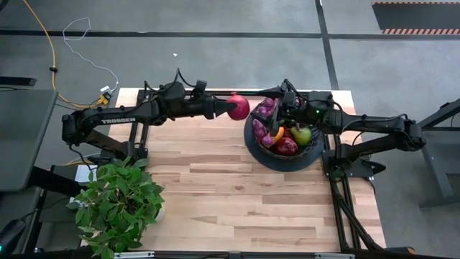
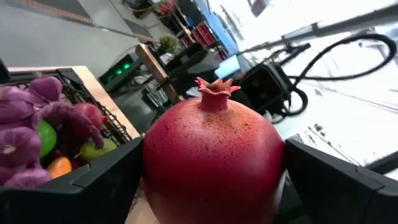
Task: Build produce basket
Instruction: Put the red pomegranate into the black wire basket
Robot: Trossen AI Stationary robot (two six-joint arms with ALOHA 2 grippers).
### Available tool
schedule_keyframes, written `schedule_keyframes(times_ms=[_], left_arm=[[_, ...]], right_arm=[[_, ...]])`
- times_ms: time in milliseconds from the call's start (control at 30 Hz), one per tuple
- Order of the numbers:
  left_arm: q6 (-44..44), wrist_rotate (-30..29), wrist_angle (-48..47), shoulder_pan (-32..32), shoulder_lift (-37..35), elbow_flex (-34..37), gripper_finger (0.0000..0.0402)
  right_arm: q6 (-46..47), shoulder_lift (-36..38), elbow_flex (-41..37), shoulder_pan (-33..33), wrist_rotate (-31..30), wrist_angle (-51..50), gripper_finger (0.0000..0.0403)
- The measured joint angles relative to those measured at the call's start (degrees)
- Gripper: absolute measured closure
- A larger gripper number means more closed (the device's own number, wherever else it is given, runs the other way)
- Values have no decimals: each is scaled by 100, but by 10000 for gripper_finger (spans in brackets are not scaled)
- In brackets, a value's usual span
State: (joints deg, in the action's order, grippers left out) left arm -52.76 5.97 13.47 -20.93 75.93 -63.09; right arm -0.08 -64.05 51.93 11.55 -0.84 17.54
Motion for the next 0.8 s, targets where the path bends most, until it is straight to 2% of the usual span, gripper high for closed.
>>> schedule_keyframes(times_ms=[67,300,433,633,800], left_arm=[[-72,-143,-3,-2,46,-7,41],[-559,-872,154,-5,362,-7,41],[-918,-1489,718,-4,637,-7,41],[-1125,-2183,1526,95,1044,-7,41],[-1161,-2636,1933,241,1325,-7,41]], right_arm=[[3,0,-4,-2,-98,-144,11],[-43,0,-5,-4,-203,-263,8],[-75,0,-6,-30,-292,-258,4],[-651,-13,-12,-66,-1573,-267,4],[-292,-78,-14,-29,-1360,-229,3]])
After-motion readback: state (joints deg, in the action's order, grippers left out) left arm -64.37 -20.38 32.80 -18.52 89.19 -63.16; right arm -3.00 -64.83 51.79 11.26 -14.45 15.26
